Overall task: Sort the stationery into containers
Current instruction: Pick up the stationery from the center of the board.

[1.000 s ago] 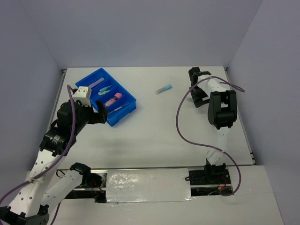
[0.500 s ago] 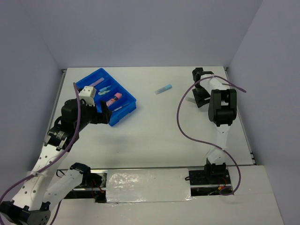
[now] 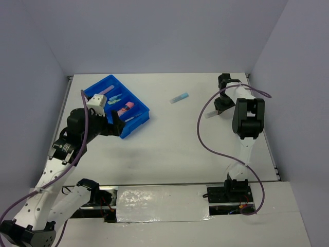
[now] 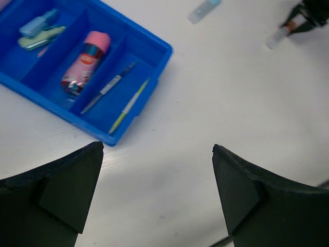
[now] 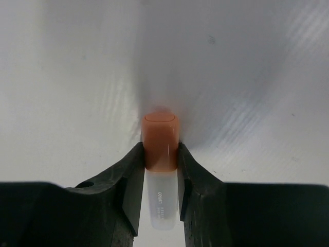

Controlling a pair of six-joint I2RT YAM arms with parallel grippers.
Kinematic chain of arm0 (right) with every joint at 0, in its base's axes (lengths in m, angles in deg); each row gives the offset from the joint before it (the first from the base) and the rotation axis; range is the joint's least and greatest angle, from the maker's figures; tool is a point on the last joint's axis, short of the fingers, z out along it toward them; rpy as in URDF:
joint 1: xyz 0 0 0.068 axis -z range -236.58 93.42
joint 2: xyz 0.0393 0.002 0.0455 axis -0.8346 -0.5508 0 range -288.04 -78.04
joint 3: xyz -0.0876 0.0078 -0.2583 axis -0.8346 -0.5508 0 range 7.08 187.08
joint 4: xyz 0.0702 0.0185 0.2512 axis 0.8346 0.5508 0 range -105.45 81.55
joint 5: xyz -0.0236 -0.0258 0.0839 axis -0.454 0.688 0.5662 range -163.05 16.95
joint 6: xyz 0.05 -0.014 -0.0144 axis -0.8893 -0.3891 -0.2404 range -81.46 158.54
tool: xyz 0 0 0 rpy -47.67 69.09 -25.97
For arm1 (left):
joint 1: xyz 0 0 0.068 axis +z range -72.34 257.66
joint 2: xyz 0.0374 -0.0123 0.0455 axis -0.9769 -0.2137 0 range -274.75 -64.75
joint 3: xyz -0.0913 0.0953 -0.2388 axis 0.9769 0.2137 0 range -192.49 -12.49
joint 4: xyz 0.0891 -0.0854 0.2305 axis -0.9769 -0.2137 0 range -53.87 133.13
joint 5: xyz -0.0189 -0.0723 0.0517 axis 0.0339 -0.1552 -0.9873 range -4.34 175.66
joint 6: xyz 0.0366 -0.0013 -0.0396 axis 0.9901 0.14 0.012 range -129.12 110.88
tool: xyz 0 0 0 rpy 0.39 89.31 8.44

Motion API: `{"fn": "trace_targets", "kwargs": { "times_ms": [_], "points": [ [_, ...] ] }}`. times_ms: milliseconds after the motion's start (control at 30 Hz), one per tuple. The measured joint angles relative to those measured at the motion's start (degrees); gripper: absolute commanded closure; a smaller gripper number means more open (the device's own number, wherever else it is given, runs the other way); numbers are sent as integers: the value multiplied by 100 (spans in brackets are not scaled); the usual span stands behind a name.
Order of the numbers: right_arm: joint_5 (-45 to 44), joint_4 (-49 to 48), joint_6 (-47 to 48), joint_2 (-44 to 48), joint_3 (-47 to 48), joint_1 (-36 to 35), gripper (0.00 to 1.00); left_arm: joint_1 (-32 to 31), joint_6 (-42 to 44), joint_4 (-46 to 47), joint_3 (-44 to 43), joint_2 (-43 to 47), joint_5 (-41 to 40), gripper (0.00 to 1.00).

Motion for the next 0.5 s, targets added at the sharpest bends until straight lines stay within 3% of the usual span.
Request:
{"fn": "trace_targets", "kwargs": {
  "times_ms": [200,333,500],
  "points": [
    [-114,-1364,1775,750,-717,-608,100,-22,-520,765,319,-44,1484,1],
    [-114,-2387,3008,2551,-1735,-2297,100,-348,-1241,1633,485,-457,2260,1],
    [149,-3600,3335,4332,-2371,-4269,100,-1016,-1753,2240,483,-1141,2426,3]
  ]
}}
